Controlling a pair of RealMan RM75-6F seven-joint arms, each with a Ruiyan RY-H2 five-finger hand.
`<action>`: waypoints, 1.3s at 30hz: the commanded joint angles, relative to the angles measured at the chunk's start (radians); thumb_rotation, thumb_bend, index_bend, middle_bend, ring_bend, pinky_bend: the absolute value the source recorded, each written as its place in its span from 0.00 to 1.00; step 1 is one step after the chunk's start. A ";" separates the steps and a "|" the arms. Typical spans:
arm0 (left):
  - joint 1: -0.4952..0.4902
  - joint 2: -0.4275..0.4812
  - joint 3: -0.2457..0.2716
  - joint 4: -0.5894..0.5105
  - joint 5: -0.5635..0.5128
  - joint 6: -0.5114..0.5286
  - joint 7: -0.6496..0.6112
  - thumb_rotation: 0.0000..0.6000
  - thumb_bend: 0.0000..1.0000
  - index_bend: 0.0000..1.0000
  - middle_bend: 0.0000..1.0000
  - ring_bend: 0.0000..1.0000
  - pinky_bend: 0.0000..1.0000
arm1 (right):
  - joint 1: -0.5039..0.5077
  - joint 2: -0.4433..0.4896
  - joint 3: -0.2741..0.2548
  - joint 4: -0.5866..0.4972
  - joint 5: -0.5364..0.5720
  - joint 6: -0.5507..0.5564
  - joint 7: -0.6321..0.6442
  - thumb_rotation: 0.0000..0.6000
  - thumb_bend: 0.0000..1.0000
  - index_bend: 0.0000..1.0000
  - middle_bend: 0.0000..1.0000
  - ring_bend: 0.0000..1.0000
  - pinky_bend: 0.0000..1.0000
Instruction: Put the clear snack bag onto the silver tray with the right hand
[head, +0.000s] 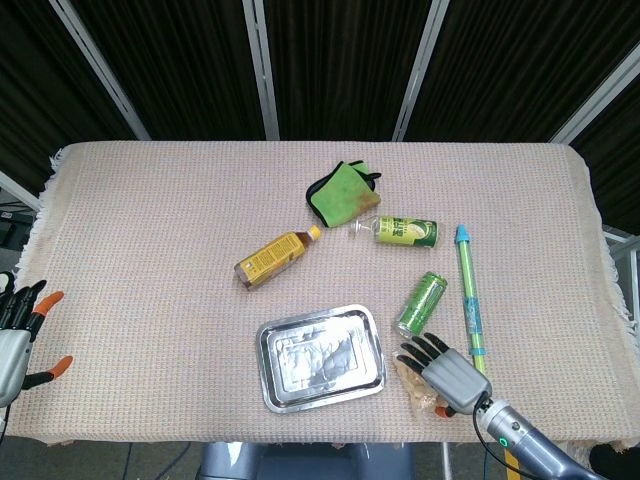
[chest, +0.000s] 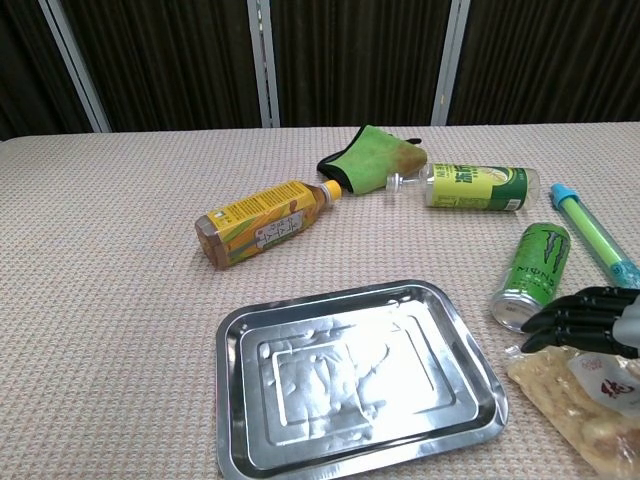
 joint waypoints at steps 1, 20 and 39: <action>0.000 -0.001 0.000 0.002 -0.001 -0.002 -0.002 1.00 0.17 0.14 0.00 0.00 0.00 | 0.001 -0.007 -0.007 0.007 0.006 -0.004 -0.009 1.00 0.00 0.11 0.05 0.00 0.08; 0.009 -0.003 0.002 0.019 -0.011 0.004 -0.017 1.00 0.17 0.14 0.00 0.00 0.00 | 0.063 -0.053 -0.013 0.041 0.066 -0.089 -0.045 1.00 0.07 0.32 0.17 0.06 0.23; 0.003 -0.001 -0.003 0.012 -0.006 0.004 -0.014 1.00 0.17 0.14 0.00 0.00 0.00 | 0.069 0.048 0.007 -0.101 0.049 0.023 -0.046 1.00 0.30 0.59 0.36 0.28 0.48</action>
